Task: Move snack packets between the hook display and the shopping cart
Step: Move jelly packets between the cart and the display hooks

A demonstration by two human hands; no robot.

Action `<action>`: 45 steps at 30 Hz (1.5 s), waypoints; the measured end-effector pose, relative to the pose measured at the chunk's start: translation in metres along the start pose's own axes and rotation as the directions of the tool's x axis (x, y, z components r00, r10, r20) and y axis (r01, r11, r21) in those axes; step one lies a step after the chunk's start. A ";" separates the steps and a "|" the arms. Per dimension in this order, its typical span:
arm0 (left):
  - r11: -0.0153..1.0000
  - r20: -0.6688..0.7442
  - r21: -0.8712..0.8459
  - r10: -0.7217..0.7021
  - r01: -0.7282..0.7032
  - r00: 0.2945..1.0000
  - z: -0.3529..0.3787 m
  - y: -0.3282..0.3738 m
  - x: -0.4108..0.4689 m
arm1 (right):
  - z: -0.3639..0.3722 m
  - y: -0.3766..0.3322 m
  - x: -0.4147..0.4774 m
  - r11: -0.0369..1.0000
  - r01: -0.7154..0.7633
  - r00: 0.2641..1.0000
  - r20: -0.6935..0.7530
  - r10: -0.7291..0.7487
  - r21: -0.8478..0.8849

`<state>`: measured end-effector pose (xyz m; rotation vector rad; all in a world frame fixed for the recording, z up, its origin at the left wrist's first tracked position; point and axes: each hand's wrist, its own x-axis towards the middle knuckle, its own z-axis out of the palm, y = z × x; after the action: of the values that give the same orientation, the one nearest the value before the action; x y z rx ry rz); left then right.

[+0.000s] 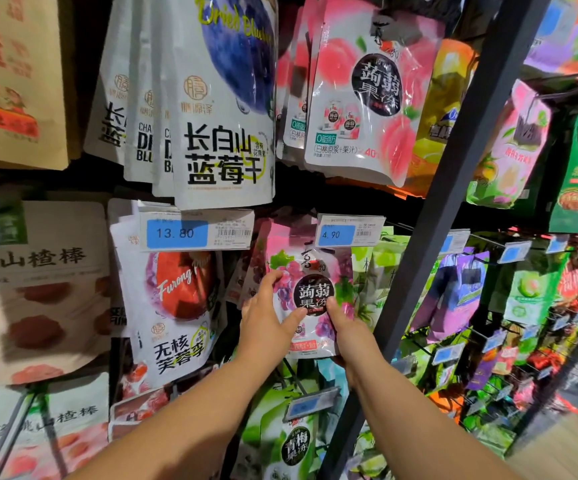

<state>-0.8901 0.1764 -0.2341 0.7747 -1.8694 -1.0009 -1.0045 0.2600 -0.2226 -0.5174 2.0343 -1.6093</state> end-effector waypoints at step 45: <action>0.923 0.626 0.358 -0.125 -0.141 0.770 0.154 -0.052 -0.238 | -0.157 0.214 -0.107 0.977 -0.190 0.978 -0.110 0.179 -0.098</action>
<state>-0.9159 0.3944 -0.4208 0.6881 -2.7320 -0.9715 -1.0091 0.4947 -0.3869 -0.2793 2.1831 -1.4474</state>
